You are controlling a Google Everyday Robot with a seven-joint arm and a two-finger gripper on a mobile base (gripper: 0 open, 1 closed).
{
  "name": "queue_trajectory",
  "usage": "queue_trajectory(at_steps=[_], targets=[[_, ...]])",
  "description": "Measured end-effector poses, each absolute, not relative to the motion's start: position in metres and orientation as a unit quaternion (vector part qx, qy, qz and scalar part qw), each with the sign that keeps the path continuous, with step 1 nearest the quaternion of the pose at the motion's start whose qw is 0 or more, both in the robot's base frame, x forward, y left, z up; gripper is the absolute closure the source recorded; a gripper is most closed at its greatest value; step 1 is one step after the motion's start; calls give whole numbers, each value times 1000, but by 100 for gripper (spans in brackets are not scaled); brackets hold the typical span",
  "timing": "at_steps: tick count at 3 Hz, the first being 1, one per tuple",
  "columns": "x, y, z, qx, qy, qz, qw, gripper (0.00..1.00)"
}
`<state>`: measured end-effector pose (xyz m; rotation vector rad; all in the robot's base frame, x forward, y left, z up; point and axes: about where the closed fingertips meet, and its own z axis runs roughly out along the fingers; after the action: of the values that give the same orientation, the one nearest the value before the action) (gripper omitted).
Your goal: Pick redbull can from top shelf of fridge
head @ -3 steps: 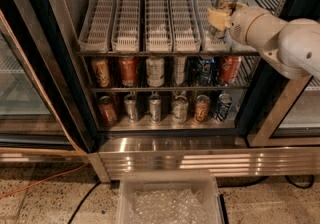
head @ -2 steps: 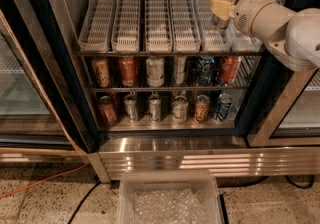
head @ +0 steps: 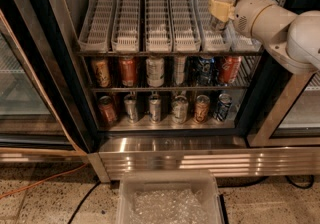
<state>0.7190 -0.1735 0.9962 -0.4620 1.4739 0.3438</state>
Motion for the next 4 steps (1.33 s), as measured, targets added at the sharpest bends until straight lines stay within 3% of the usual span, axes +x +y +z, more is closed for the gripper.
queue_trajectory(at_steps=[2,4], targets=[[651,-141,995,-269,645,250,671,100],[610,-122,988,-325,637,369,593,100]])
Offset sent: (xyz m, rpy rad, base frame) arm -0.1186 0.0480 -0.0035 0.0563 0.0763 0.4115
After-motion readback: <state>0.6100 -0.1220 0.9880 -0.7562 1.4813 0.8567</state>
